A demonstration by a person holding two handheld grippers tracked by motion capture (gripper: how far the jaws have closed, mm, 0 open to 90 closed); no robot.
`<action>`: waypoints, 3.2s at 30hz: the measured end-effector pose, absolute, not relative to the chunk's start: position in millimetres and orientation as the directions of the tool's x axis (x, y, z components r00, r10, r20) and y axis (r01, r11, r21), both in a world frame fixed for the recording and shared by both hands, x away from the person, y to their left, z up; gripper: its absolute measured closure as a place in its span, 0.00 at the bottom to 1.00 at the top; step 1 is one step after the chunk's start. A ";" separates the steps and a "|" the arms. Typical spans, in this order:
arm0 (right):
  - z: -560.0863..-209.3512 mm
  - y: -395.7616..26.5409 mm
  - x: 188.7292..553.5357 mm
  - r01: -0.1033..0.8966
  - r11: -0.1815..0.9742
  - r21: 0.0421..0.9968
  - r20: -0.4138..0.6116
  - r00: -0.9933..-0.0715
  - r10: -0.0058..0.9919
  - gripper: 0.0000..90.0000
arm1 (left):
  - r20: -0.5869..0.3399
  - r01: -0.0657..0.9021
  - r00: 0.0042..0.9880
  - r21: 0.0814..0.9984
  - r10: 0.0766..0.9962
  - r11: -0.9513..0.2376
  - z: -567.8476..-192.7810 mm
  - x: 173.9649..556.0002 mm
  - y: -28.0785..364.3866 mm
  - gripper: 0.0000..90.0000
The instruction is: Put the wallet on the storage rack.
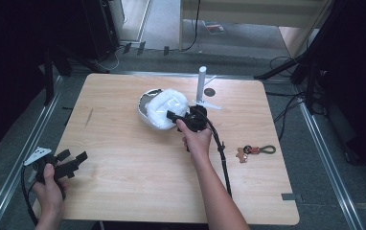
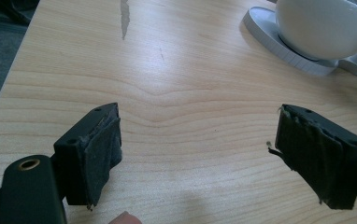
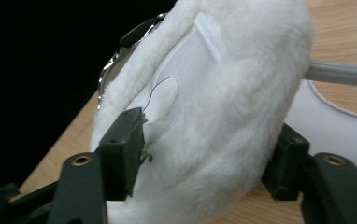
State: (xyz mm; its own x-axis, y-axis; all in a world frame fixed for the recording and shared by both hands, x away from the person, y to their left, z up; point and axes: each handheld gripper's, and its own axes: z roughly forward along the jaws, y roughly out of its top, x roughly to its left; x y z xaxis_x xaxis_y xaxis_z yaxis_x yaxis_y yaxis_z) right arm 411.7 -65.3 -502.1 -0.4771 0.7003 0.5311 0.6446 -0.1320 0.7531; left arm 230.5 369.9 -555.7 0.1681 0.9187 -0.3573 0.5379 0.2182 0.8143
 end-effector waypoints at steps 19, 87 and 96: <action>-462.4 -61.3 386.6 0.523 -0.252 0.814 0.503 -0.419 0.756 0.84 | -0.356 0.541 0.166 0.813 0.920 0.217 -555.7 230.9 369.9 0.17; -489.3 10.6 385.1 0.459 0.140 0.877 0.140 -0.525 0.840 0.85 | -0.361 0.552 0.165 0.805 0.918 0.218 -555.9 231.9 370.2 0.17; -499.7 14.3 390.1 0.522 0.079 0.849 0.241 -0.517 0.822 0.59 | -0.366 0.553 0.167 0.804 0.915 0.221 -556.1 232.0 371.1 0.17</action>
